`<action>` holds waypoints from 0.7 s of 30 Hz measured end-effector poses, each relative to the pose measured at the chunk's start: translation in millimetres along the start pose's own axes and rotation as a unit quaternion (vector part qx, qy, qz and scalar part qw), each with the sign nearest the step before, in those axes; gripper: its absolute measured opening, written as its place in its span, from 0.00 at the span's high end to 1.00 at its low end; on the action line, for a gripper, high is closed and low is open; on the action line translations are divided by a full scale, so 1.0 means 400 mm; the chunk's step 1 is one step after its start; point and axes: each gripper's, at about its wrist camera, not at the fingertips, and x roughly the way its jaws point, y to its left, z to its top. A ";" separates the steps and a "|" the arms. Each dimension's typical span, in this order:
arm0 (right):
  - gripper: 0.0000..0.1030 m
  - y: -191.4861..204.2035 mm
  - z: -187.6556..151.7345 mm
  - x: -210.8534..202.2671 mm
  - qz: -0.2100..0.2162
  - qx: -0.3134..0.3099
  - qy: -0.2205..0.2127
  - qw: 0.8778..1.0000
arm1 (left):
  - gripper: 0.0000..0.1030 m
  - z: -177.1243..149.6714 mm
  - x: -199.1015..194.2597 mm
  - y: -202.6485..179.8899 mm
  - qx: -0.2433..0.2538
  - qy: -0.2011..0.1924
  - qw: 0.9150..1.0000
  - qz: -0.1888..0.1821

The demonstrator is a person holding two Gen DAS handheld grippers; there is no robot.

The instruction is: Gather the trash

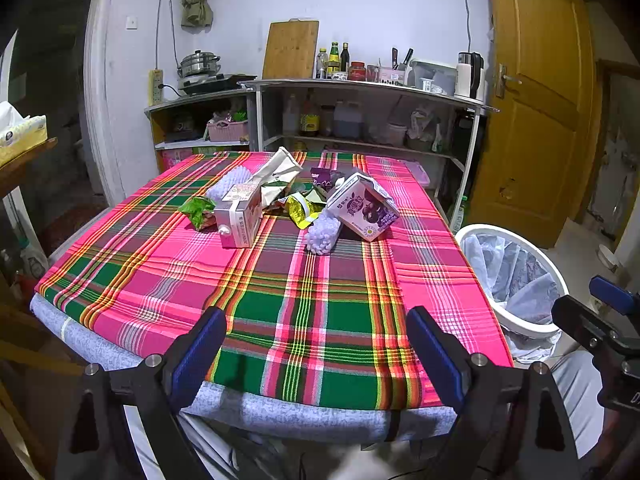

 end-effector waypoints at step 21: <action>0.02 -0.007 -0.002 0.008 -0.001 0.001 0.002 1.000 | 0.11 -0.002 0.000 0.002 -0.001 0.000 1.000 -0.001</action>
